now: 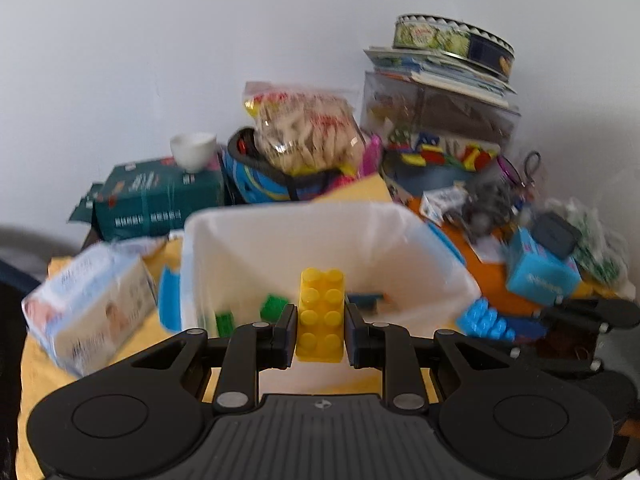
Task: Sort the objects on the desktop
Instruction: 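Carry the yellow and light-blue bricks up over the white bin, then open both tools to drop the bricks into the bin, then move both open tools back down to the blue bricks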
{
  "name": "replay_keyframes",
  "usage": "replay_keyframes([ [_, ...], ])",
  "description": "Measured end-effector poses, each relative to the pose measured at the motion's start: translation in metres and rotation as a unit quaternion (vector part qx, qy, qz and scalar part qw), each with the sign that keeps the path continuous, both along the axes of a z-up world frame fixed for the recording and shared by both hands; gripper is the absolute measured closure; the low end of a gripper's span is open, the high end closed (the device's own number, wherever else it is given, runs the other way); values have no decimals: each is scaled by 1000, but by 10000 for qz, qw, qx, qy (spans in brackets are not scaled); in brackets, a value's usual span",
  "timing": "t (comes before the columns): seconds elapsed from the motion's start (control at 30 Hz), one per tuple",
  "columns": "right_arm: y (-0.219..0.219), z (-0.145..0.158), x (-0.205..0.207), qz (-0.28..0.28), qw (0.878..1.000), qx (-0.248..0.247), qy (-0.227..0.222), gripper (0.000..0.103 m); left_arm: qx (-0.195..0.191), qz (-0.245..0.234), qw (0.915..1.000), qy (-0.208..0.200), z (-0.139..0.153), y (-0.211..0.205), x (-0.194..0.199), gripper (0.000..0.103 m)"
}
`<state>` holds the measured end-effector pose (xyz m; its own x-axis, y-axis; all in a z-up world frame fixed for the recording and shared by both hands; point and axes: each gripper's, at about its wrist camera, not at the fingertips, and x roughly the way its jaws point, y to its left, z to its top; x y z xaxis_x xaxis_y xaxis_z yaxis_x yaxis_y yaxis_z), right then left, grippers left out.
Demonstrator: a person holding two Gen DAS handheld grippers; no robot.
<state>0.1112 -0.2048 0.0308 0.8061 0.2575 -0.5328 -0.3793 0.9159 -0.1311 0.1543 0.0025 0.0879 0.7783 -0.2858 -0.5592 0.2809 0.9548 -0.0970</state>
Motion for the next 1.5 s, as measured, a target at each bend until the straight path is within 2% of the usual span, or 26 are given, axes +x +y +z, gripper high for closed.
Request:
replay_keyframes([
  [0.1,6,19,29,113,9992,-156,-360,76,-57,31,10000,-13,4,1,22,75],
  [0.23,11,28,63,82,9993,-33,-371,76,-79,101,9999,67,-2,1,48,75],
  [0.37,16,21,89,59,9997,-57,-242,76,-56,59,9997,236,-16,1,64,75],
  [0.43,19,13,97,39,9999,-71,-140,75,-31,65,9993,356,-25,0,70,72],
  [0.5,19,6,100,-71,9998,-103,-185,63,-10,91,9990,446,-31,1,75,63],
  [0.63,20,2,102,-96,9999,-9,-103,64,-8,151,9987,480,-33,6,72,59],
  [0.73,18,9,92,-95,9998,55,-195,63,-30,103,9995,293,-25,15,54,58],
  [0.8,16,17,80,-67,9994,170,-284,57,-50,73,9999,131,-21,23,35,55],
  [0.87,15,22,67,1,9991,248,-347,56,-29,92,9998,165,-22,30,17,55],
  [1.0,17,18,40,214,9995,221,-91,57,93,211,9988,437,-44,37,-19,55],
  [1.07,20,8,25,329,9992,184,135,57,91,255,9971,716,-62,40,-36,55],
  [1.27,36,-35,-19,735,9914,115,1075,62,101,210,9900,1393,-111,41,-73,55],
  [1.4,52,-50,-42,1144,9855,-4,1256,62,-71,309,9862,1622,-129,49,-86,55],
  [1.5,66,-53,-54,1448,9814,-152,1256,62,-95,204,9874,1566,-135,50,-88,55],
])
